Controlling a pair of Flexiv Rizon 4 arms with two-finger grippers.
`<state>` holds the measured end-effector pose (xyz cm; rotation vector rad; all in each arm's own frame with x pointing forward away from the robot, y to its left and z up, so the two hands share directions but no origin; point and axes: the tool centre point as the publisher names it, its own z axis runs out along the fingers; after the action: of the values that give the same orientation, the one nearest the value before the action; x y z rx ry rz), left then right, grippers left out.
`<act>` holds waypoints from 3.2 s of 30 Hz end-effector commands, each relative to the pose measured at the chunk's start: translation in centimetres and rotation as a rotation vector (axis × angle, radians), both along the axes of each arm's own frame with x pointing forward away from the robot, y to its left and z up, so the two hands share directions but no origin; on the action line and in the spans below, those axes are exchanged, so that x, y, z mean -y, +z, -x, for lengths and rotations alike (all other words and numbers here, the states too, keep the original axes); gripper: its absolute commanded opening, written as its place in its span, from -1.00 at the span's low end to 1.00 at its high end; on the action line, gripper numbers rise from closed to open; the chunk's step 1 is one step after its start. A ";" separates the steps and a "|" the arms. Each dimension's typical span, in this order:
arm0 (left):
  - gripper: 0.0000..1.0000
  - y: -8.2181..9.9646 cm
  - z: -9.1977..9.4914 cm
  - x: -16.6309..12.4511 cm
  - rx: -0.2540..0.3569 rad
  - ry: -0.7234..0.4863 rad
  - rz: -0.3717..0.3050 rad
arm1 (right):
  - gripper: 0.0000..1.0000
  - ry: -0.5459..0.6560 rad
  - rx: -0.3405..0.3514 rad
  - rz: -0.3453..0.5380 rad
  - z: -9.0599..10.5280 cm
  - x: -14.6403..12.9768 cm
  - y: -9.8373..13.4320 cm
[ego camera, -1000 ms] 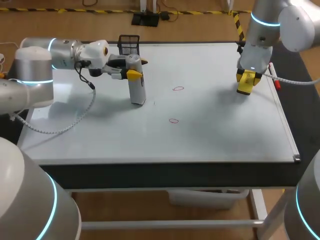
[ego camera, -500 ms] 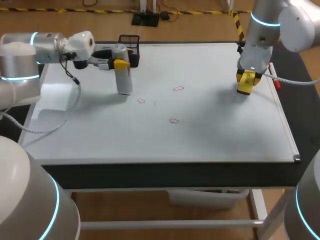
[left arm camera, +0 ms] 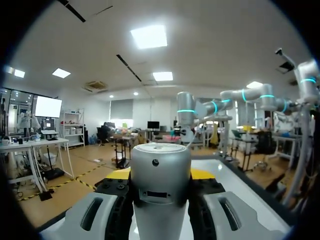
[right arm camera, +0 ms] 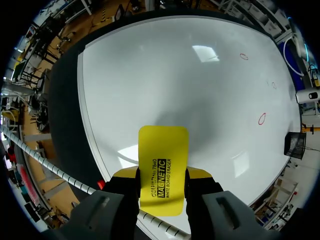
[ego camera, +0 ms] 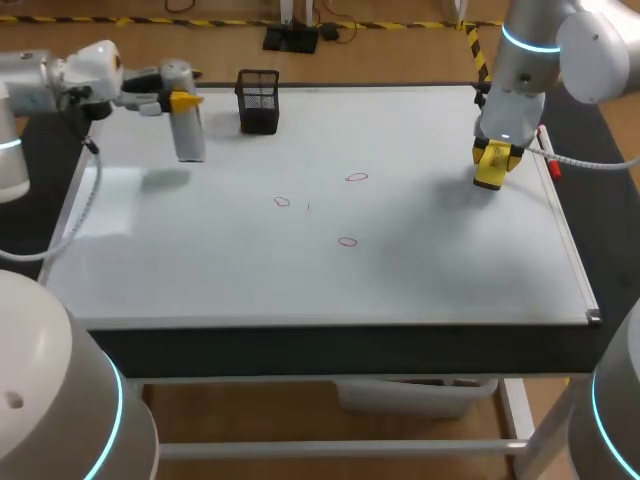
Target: Pick up the inspection probe, press it on each red-marked spot on the whiteboard one by one, put down the probe, pick up the eraser, and wipe off all the red marks.
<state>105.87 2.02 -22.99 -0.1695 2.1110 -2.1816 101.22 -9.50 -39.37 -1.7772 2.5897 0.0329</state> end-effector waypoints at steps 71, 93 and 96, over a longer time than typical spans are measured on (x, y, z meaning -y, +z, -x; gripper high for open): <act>-1.00 -0.8 -1.5 -7.3 -0.002 0.124 0.005 | -1.00 0.235 -0.103 0.129 -0.3 -22.4 1.5; -1.00 -0.8 -1.5 -7.3 -0.002 0.124 0.005 | -1.00 0.336 -0.094 0.231 1.3 -35.2 0.0; -1.00 -0.8 -1.5 -7.3 -0.002 0.124 0.005 | -1.00 0.341 -0.089 0.235 2.0 -36.3 -0.2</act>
<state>107.43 9.42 -23.89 -0.2952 2.0387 -2.1201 99.56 25.88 -39.38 -2.2422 2.3211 0.0229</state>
